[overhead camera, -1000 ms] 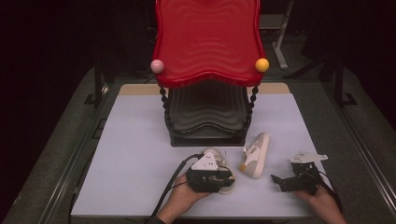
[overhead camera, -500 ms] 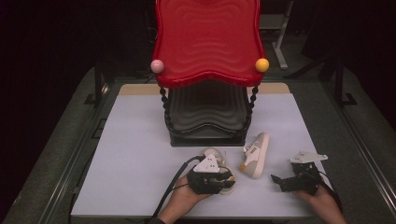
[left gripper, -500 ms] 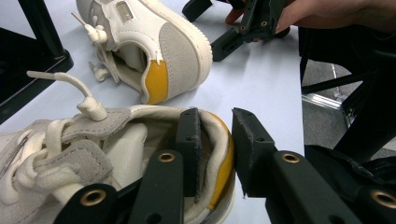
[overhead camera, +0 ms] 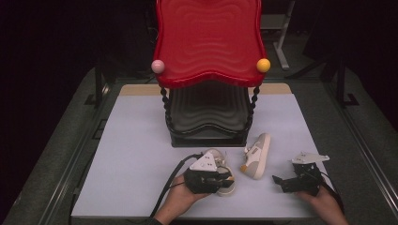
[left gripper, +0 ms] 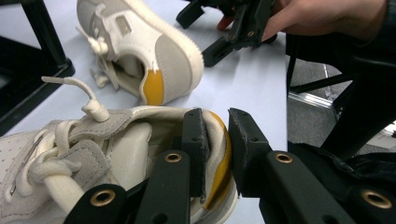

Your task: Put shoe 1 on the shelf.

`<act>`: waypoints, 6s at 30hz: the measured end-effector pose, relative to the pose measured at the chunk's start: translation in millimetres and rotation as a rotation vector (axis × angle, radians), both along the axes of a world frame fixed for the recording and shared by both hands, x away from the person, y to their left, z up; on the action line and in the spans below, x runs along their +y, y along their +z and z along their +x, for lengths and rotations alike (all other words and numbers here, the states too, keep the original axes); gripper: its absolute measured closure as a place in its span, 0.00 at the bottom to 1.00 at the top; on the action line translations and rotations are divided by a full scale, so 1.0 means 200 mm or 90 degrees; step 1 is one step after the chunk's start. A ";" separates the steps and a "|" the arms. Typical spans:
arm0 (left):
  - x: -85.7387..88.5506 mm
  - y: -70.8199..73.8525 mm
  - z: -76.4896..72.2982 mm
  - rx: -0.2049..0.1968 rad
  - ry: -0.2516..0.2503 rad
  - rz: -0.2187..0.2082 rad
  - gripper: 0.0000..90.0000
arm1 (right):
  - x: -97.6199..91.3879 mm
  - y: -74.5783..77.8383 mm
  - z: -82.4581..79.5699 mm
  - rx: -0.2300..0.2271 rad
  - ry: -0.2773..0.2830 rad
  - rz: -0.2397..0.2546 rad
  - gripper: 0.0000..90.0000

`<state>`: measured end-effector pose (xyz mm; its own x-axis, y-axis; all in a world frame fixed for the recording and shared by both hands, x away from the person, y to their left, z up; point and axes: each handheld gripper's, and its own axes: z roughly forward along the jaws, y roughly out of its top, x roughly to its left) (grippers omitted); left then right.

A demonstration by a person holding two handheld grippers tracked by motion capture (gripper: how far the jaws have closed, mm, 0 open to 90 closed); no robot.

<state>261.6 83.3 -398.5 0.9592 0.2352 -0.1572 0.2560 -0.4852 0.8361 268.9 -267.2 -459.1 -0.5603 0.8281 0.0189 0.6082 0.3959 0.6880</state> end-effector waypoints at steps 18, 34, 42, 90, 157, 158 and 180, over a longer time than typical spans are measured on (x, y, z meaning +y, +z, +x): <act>0.04 0.37 0.04 -0.076 -0.030 0.005 0.86 | 0.00 0.00 0.00 -0.001 0.000 0.000 0.01; 0.09 0.53 0.34 -0.166 -0.024 0.039 0.86 | 0.00 0.00 0.00 -0.001 0.000 0.001 0.01; 0.14 0.56 0.52 -0.199 -0.011 0.054 0.86 | 0.00 0.00 0.00 -0.002 0.000 0.001 0.01; 0.30 0.42 0.30 -0.140 0.126 0.032 1.00 | 0.08 0.36 0.03 -0.006 0.094 0.148 0.94; 0.34 0.29 0.43 -0.146 0.248 0.024 0.99 | 0.88 0.55 0.58 -0.099 0.257 0.187 1.00; 0.34 0.29 0.43 -0.145 0.250 0.022 1.00 | 0.88 0.55 0.58 -0.100 0.255 0.184 1.00; 0.35 0.26 0.52 -0.131 0.272 0.028 1.00 | 0.88 0.55 0.59 -0.092 0.238 0.183 0.99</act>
